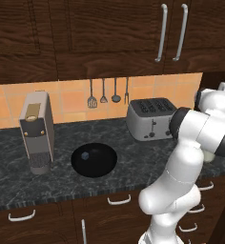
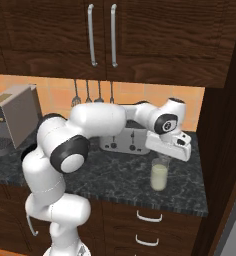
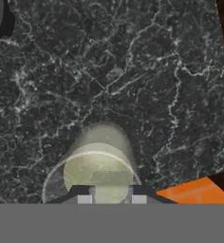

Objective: Grab a lemon wedge from the fridge and one ice cube from the ice bowl, and put them in the glass of lemonade.

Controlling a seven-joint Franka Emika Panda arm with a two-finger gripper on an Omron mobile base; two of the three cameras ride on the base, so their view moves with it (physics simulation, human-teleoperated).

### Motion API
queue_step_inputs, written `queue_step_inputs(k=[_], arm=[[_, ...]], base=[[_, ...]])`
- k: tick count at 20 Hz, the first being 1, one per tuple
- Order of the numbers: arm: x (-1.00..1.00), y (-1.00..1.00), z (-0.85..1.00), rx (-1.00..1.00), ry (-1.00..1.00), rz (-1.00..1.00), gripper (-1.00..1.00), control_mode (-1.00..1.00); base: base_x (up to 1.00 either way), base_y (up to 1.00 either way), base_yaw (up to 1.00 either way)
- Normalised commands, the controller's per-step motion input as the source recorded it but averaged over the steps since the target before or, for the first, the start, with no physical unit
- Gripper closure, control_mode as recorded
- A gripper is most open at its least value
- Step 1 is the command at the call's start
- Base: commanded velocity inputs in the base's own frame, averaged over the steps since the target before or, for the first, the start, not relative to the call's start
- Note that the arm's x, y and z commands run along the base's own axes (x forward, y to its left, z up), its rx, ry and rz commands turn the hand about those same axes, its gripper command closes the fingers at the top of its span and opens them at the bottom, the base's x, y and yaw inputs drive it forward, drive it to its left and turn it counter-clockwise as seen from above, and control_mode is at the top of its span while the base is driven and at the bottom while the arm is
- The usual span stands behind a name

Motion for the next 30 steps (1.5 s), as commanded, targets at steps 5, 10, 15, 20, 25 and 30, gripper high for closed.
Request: queue_step_inputs(k=[5,10,15,20,25,30], arm=[[-0.2,0.1,0.0,0.0,-0.17,0.0,1.0,-1.0],[-0.01,0.1,0.02,-0.09,-0.25,-0.01,1.0,-1.0],[0.0,0.04,0.03,-0.08,-0.11,-0.02,1.0,-1.0],[0.0,0.09,-0.2,-0.02,0.0,0.0,1.0,-1.0],[0.0,0.0,-0.07,0.0,-0.01,-0.01,1.0,-1.0],[-0.05,0.0,-0.04,0.0,-0.02,0.0,1.0,-1.0]], base=[[0.0,0.0,0.0],[0.0,0.0,0.0],[0.0,0.0,0.0],[0.0,0.0,0.0],[0.0,0.0,0.0],[0.0,0.0,0.0]])
